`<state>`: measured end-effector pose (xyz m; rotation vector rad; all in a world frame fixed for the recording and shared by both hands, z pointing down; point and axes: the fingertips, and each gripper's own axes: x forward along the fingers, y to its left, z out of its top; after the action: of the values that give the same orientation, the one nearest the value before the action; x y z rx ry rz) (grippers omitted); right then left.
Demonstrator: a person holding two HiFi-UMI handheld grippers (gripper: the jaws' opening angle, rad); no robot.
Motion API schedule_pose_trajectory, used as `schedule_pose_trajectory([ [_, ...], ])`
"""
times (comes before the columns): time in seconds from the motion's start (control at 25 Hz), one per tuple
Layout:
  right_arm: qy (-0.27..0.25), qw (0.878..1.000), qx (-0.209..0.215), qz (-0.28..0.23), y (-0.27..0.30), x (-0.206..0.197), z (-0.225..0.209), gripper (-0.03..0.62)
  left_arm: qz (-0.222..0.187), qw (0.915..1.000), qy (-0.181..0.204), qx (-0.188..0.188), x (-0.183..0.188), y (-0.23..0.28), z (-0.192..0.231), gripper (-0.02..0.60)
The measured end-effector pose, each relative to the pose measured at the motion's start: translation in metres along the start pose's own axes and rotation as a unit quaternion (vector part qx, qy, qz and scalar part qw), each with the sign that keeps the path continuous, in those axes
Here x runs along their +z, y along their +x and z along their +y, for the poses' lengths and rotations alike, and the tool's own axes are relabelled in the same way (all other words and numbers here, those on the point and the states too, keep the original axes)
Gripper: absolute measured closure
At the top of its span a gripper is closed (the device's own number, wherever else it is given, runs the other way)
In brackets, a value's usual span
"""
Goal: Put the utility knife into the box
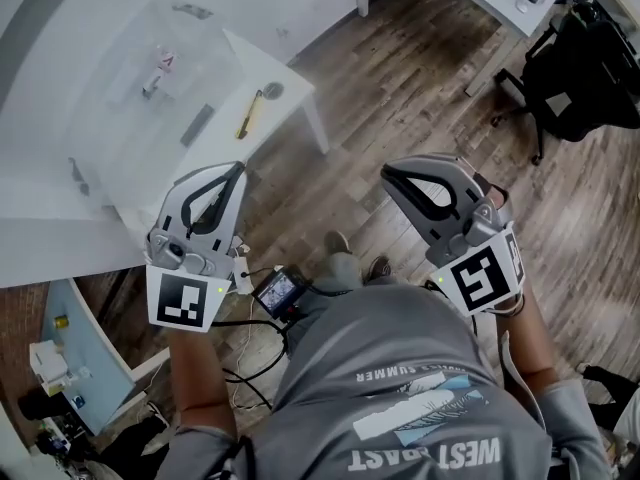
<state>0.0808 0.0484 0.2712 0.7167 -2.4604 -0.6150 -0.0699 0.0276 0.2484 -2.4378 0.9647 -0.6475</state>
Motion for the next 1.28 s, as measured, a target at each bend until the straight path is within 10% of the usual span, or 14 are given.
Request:
schedule_pose_trajectory([
  [0.44,0.02,0.999,-0.028,0.027,0.065,-0.019,-0.053,0.565,-0.043,0.9986,-0.008,-0.029,-0.045,0.064,0.059,0.571],
  [0.84,0.028,0.999,-0.005,0.023,0.095,-0.055,-0.104,0.566,-0.001,0.9991,-0.04,-0.017,-0.075,0.136,0.099,0.571],
  [1.28,0.019,0.999,0.046,-0.009,0.115,-0.092,-0.145,0.566,0.156,0.973,-0.17,0.013,-0.204,0.203,0.099,0.552],
])
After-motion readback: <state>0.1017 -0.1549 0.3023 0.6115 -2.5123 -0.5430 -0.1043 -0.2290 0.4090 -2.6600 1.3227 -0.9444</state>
